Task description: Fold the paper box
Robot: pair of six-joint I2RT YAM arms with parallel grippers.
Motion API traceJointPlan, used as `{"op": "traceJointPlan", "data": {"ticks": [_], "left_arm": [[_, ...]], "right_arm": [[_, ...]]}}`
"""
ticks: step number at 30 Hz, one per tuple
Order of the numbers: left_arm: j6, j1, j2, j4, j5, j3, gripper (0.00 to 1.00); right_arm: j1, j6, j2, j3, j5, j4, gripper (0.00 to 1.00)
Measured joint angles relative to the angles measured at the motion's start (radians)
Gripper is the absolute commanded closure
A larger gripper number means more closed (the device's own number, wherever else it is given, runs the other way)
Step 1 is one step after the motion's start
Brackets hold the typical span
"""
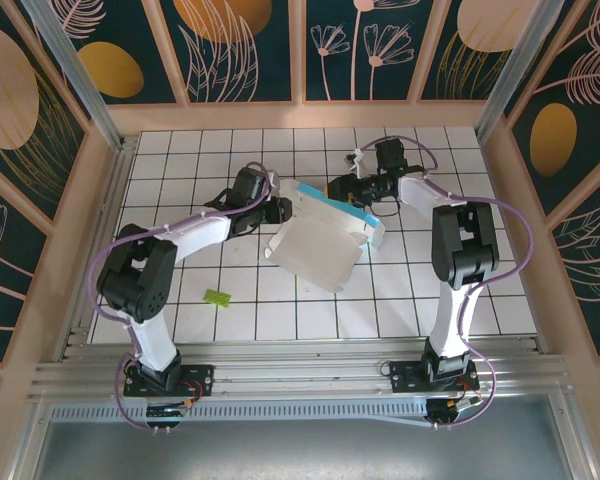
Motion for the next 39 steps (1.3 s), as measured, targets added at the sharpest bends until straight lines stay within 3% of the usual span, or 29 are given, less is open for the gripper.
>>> {"op": "traceJointPlan", "data": {"ticks": [13,27,32,39], "left_arm": [[0.050,0.000,0.251,0.011,0.003,0.191,0.55],[0.091,0.001,0.329,0.029,-0.006,0.271,0.45],[0.110,0.001,0.336,0.034,-0.020,0.277,0.46],[0.132,0.001,0.337,0.055,-0.025,0.265,0.56]], "right_arm": [[0.000,-0.018,0.000,0.010,0.013,-0.021,0.44],[0.000,-0.018,0.000,0.016,0.021,-0.023,0.44],[0.000,-0.018,0.000,0.017,0.022,-0.023,0.44],[0.000,-0.018,0.000,0.018,0.028,-0.023,0.44]]}}
